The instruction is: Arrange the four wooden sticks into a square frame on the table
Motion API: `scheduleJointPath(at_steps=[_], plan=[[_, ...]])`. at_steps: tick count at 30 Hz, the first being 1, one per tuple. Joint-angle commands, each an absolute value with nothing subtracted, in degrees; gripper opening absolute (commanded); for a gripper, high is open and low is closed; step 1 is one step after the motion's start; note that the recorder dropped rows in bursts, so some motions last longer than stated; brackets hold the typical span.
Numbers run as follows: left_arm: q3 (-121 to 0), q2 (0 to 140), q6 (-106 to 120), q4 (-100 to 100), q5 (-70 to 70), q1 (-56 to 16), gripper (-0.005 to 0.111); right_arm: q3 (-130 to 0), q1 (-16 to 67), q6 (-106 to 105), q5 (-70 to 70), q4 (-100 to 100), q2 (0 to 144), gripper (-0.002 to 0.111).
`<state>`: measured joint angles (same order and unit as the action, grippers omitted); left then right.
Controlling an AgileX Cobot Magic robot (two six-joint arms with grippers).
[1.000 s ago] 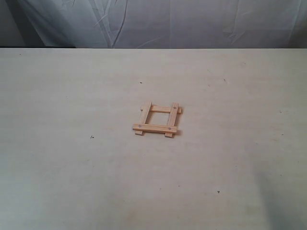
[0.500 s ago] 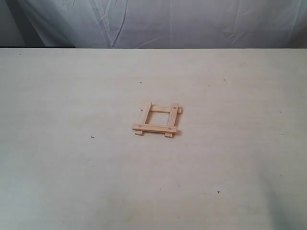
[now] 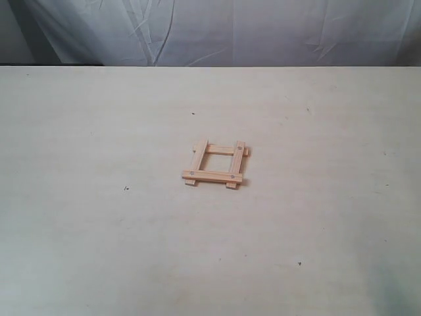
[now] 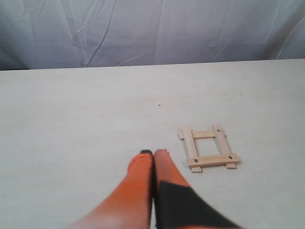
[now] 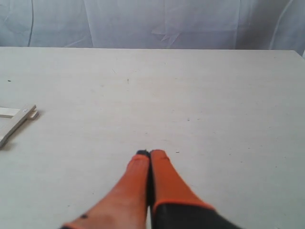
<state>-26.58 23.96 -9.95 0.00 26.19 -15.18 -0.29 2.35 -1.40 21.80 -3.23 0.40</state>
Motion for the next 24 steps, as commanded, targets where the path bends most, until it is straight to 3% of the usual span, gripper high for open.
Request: scheduleJointPath(at_steps=[1, 13, 24], plan=[[-26.2, 23.7, -9.9, 0.0, 25.7, -14.9, 0.0, 0.0, 2.0, -1.2, 20.9, -3.3, 0.0, 0.0], [-26.2, 23.5, -9.9, 4.1, 26.1, -14.6, 0.0, 0.0, 2.0, -1.2, 20.9, -3.5, 0.0, 0.0], [-11.5, 7.3, -10.1, 2.3, 24.0, 0.8, 0.0, 0.0, 2.0, -1.2, 21.0, -3.5, 0.0, 0.0]])
